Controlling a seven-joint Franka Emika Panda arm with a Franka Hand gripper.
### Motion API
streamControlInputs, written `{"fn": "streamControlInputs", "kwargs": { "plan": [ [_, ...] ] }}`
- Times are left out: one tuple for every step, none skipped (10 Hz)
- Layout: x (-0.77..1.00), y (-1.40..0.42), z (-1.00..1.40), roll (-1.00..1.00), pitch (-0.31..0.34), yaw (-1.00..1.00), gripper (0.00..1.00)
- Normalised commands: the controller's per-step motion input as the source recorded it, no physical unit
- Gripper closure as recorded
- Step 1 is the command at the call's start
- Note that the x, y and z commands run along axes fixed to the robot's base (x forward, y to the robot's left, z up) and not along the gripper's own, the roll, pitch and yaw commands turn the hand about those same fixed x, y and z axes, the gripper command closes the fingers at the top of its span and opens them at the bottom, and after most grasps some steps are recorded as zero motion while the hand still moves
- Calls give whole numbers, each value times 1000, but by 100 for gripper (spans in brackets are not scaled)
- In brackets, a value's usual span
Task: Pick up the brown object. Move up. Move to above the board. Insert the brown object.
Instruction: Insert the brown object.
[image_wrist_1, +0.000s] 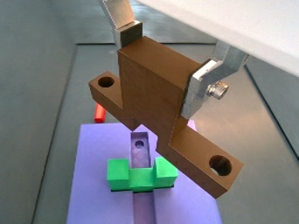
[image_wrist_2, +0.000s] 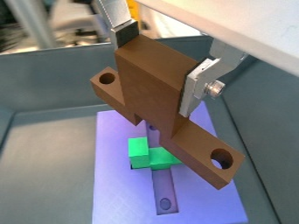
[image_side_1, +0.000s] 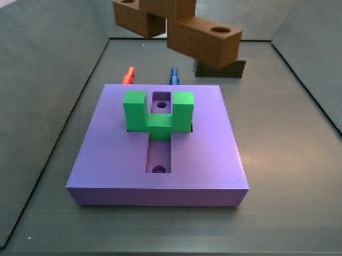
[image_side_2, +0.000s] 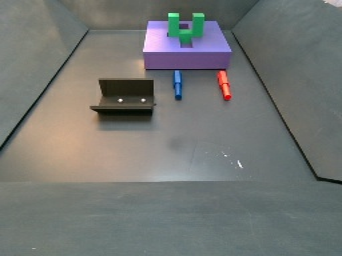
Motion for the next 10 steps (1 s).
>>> {"fn": "streamControlInputs", "kwargs": {
  "plan": [
    [0, 0, -149, 17, 0, -1000, 100],
    [0, 0, -146, 20, 0, -1000, 100],
    [0, 0, -123, 37, 0, -1000, 100],
    [0, 0, -117, 41, 0, -1000, 100],
    [0, 0, -106, 50, 0, -1000, 100],
    [0, 0, -100, 59, 0, -1000, 100],
    [0, 0, -103, 61, 0, -1000, 100],
    [0, 0, -109, 60, 0, -1000, 100],
    [0, 0, -86, 53, 0, -1000, 100],
    [0, -23, -26, 27, 0, -1000, 100]
  ]
}}
